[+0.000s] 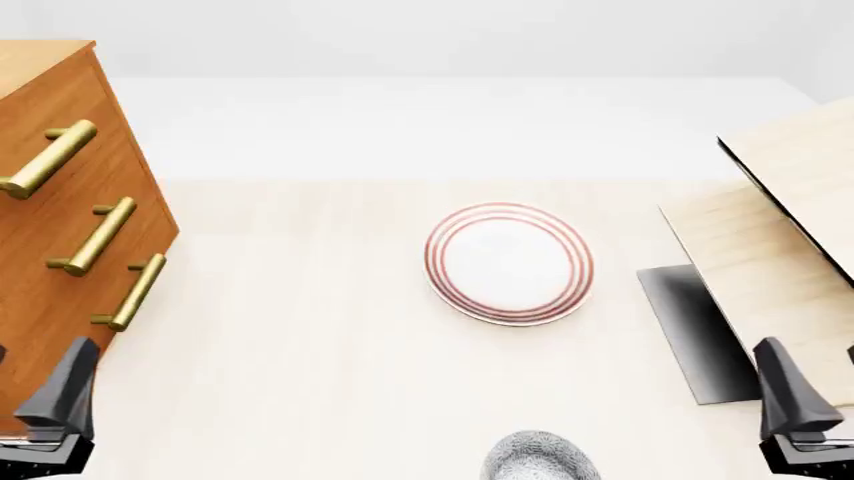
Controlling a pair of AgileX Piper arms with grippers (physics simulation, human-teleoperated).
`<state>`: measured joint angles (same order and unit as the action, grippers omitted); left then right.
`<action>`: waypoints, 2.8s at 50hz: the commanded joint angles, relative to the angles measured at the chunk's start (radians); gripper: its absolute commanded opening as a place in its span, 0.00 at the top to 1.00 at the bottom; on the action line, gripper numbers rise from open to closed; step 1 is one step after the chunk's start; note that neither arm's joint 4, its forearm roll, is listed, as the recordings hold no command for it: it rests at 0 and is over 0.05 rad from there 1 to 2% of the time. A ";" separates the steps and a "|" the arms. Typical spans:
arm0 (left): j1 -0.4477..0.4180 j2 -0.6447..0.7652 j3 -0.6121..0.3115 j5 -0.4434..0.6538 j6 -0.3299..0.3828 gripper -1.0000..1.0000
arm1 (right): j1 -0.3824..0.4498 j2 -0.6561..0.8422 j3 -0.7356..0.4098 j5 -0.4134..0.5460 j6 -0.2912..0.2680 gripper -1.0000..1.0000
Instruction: Open the top drawer of the cabinet and put the bowl in it.
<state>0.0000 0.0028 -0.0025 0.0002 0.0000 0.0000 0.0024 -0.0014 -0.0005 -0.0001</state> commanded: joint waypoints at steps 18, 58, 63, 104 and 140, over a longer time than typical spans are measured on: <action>-0.032 -0.002 -0.024 -0.007 0.028 0.00 | 0.000 0.006 -0.002 -0.002 0.000 0.00; -0.152 0.359 -0.335 0.021 0.363 0.00 | 0.000 0.006 -0.003 -0.002 0.000 0.00; -0.150 0.391 -0.374 0.035 0.410 0.00 | 0.000 0.005 -0.003 -0.001 0.000 0.00; -0.038 0.756 -0.375 -0.243 0.947 0.00 | 0.000 0.004 -0.003 0.000 0.000 0.00; 0.027 1.020 -0.338 -0.559 1.315 0.00 | 0.000 0.004 -0.003 0.000 0.000 0.00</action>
<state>0.0147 0.9624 -0.3302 -0.5006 1.2562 -0.0005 0.0087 -0.0051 -0.0008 0.0006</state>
